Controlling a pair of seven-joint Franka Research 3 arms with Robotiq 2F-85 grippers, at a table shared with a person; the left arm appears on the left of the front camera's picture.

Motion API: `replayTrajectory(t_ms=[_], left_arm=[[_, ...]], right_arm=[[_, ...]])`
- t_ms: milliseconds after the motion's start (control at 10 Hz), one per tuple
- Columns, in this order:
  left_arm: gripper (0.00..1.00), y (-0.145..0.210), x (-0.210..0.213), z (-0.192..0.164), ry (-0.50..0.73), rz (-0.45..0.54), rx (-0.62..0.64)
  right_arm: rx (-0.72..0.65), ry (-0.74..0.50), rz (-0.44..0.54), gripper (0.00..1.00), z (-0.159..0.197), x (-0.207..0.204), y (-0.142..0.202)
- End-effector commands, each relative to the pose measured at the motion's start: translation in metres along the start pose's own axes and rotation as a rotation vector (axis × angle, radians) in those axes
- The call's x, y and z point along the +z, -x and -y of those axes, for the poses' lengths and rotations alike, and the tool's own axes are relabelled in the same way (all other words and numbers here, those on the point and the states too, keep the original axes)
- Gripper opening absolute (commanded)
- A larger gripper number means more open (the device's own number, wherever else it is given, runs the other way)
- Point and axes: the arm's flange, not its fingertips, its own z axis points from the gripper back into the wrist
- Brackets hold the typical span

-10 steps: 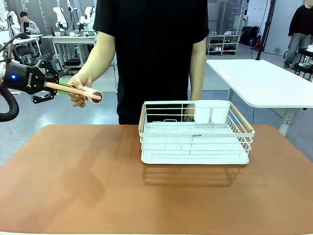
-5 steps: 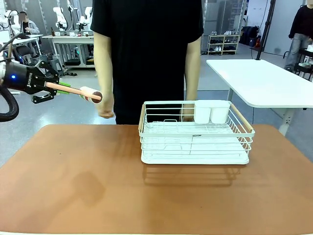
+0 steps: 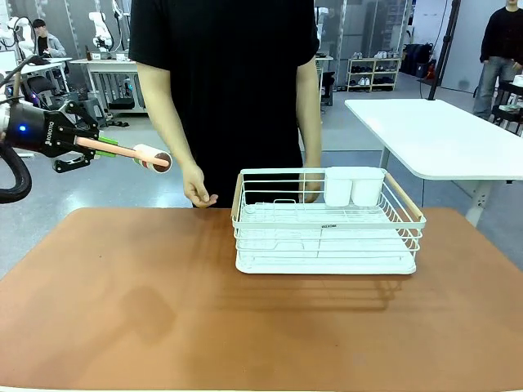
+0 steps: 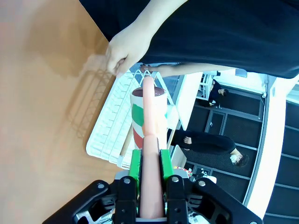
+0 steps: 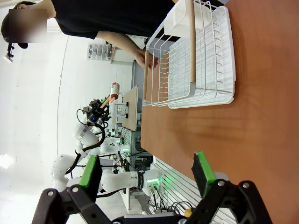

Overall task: Clean the table.
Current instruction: Clean the table with the Lint Roller when the human lifts the Dish drying rack.

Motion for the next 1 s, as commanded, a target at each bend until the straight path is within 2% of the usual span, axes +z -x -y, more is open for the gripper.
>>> replayTrajectory(t_ms=[0,900], left_arm=[[0.01,0.0002,0.0001,0.0005,0.001,0.001,-0.001],[0.01,0.0002,0.0001,0.0005,0.001,0.001,-0.001]], right_arm=[[0.002,-0.001,-0.009,1.0,-0.0031,0.0007,0.0034],[0.002,-0.001,-0.009,1.0,-0.0031,0.0007,0.0034]])
